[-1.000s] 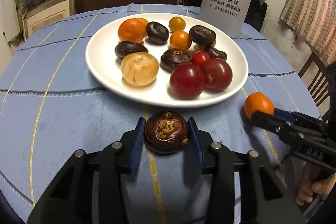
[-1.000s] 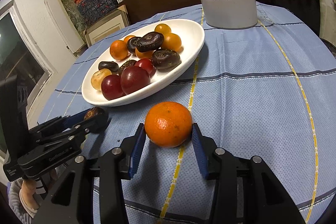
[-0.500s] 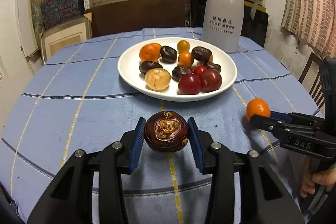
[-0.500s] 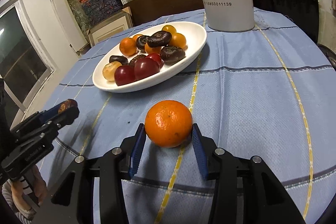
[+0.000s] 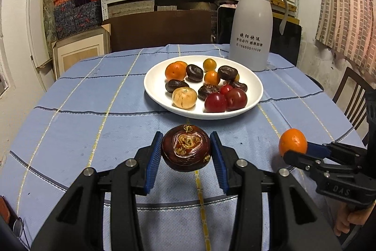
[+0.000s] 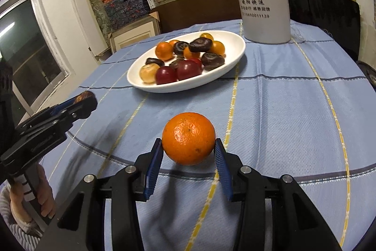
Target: Organize fruits
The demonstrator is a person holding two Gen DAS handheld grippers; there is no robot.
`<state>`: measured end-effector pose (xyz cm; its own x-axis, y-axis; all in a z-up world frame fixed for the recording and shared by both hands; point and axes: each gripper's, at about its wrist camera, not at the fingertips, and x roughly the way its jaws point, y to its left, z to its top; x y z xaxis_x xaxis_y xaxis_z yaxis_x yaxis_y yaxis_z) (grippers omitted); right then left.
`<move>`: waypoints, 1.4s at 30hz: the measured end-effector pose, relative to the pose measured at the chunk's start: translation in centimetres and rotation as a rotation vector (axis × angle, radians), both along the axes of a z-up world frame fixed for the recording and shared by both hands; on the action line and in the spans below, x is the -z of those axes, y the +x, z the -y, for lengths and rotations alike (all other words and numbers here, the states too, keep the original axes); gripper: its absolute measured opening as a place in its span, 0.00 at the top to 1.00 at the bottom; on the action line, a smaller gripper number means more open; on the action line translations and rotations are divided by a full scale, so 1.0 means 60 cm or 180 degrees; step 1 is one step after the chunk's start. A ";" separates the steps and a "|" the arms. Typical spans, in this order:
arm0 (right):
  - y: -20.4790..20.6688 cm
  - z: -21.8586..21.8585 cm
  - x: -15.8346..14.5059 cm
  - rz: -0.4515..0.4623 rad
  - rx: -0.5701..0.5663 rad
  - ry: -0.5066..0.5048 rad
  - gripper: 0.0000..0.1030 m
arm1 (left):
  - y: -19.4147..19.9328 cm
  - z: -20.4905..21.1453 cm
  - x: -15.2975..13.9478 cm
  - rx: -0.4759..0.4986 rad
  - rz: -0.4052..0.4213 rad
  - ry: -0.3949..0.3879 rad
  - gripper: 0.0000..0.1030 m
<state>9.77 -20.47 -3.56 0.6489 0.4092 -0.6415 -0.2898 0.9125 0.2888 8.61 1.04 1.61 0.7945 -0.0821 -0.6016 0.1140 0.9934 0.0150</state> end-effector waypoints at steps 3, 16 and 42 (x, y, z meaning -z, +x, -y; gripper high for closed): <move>-0.013 -0.002 -0.004 0.0042 -0.0020 0.0000 0.57 | -0.007 -0.002 -0.002 -0.0005 0.0019 -0.0004 0.61; 0.044 -0.011 -0.085 0.0197 -0.0114 0.0063 0.57 | 0.088 -0.002 -0.032 0.0046 -0.0092 -0.0023 0.61; 0.020 -0.023 -0.082 0.0647 0.0360 -0.0266 0.03 | 0.062 0.015 -0.016 0.0008 -0.0060 0.0006 0.04</move>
<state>10.98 -19.09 1.37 0.8068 0.2775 -0.5217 -0.2289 0.9607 0.1570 12.30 0.13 2.57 0.7828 -0.0831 -0.6167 0.1169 0.9930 0.0147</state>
